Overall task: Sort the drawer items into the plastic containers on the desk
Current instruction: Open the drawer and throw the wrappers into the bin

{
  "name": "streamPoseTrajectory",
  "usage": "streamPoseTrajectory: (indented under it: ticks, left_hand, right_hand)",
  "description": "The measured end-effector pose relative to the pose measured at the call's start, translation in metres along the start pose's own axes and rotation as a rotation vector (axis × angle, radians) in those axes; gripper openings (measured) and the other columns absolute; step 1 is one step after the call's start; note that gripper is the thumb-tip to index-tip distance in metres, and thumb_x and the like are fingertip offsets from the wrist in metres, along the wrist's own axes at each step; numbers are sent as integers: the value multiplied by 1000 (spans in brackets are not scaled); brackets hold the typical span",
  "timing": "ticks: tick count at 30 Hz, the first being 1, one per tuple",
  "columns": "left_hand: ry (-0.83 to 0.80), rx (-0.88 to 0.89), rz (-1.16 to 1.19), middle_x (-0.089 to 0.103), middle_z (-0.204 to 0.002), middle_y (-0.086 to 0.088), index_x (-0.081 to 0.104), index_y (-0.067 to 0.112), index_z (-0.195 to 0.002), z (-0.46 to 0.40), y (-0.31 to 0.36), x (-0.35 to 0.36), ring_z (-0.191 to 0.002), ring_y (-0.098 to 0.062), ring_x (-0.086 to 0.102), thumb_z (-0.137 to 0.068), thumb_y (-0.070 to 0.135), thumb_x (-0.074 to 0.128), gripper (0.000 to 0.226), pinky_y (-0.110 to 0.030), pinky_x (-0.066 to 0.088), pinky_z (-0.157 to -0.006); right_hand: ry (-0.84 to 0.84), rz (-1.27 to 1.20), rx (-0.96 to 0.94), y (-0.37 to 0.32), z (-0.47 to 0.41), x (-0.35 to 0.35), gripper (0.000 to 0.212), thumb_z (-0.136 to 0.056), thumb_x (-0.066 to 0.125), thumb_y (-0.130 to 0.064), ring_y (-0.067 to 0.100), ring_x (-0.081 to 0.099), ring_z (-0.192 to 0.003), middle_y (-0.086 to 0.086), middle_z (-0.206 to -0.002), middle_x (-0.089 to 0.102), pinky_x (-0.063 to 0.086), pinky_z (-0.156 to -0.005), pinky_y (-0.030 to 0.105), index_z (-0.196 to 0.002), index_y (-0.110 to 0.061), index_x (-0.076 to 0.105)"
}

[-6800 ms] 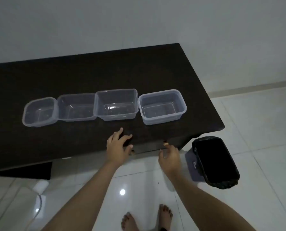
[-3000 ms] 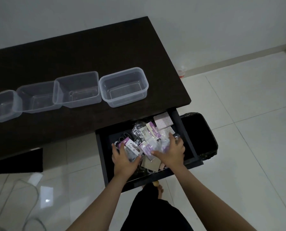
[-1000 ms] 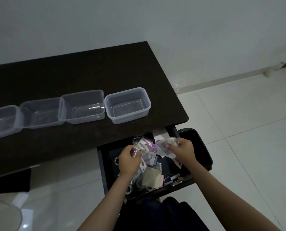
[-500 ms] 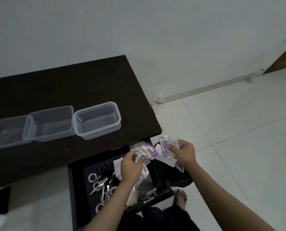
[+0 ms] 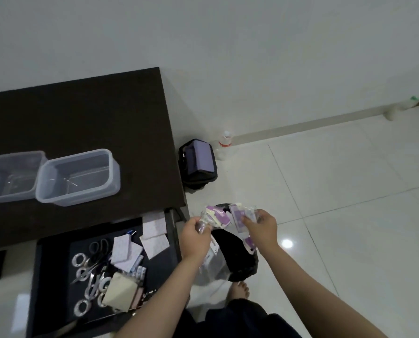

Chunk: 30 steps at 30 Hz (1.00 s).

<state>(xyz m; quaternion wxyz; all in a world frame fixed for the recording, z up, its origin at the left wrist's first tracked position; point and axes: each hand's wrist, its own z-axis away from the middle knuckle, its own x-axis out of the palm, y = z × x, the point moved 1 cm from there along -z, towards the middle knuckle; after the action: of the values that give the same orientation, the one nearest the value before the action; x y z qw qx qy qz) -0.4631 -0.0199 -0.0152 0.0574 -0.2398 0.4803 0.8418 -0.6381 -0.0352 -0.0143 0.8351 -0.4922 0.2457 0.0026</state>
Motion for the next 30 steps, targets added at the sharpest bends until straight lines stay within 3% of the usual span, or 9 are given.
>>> streamPoseTrajectory:
  ticks: [4, 8, 12, 15, 17, 19, 22, 25, 30]
  left_hand:
    - [15, -91, -45, 60, -84, 1, 58, 18, -86, -8, -11, 32, -73, -16, 56, -82, 20, 68, 11, -25, 42, -63]
    - [-4, -180, -89, 59, -87, 1, 50, 28, -75, -21, -35, 58, -74, -17, 56, -82, 16, 64, 19, -28, 45, -66]
    - [-31, -272, -134, 60, -91, 3, 56, 25, -87, -50, -69, 87, -78, -18, 59, -81, 15, 64, 14, -27, 50, -68]
    - [-12, -334, -183, 63, -91, -3, 53, 24, -75, -79, -99, 112, -79, -25, 62, -76, 16, 64, 14, -35, 54, -72]
    - [-23, -341, -200, 65, -98, -5, 58, 26, -85, -95, -116, 130, -86, -28, 63, -75, 15, 65, 16, -35, 55, -76]
    - [-55, -333, -202, 64, -108, -5, 62, 24, -108, -110, -130, 145, -95, -28, 62, -75, 14, 67, 35, -33, 53, -81]
    - [-114, -368, -196, 62, -114, -3, 56, 23, -122, -124, -141, 161, -100, -24, 61, -70, 15, 76, 56, -26, 47, -80]
    - [-181, -402, -177, 59, -124, -5, 52, 24, -129, -132, -144, 170, -107, -26, 60, -67, 16, 79, 67, -27, 49, -84]
    - [-267, -383, -174, 45, -142, -4, 39, 25, -141, -129, -131, 162, -127, -24, 49, -77, 25, 74, 73, -34, 45, -101]
  right_hand:
    - [-6, 27, 83, 23, -16, 2, 25, -78, 67, -12, 20, 39, -50, 3, -53, 43, 34, -49, 27, -61, -9, 50]
    - [27, 49, 190, 51, -34, 10, 14, -80, 66, -13, 16, 37, -44, 1, -55, 41, 34, -42, 22, -74, -8, 55]
    - [63, 54, 298, 93, -57, 26, 25, -80, 66, -19, 21, 43, -50, 6, -57, 47, 39, -51, 29, -71, 0, 54]
    - [75, 74, 363, 130, -76, 43, 29, -76, 64, -20, 26, 47, -56, 10, -60, 49, 48, -58, 37, -71, 5, 52]
    - [65, 83, 383, 151, -88, 55, 26, -75, 65, -20, 30, 53, -60, 13, -62, 55, 47, -60, 36, -71, 4, 54]
    - [47, 83, 405, 170, -99, 67, 25, -75, 67, -22, 33, 57, -64, 15, -65, 57, 49, -62, 38, -71, 0, 55]
    - [-17, 114, 454, 193, -113, 82, 18, -74, 68, -20, 30, 58, -68, 8, -69, 58, 54, -67, 40, -78, -5, 58]
    - [-78, 46, 496, 198, -119, 88, 32, -73, 75, -21, 28, 62, -77, 10, -90, 64, 57, -73, 44, -98, -8, 60]
    - [-200, 22, 473, 189, -119, 88, 67, -77, 71, -41, 27, 52, -122, 7, -135, 52, 44, -102, 40, -132, -14, 47]
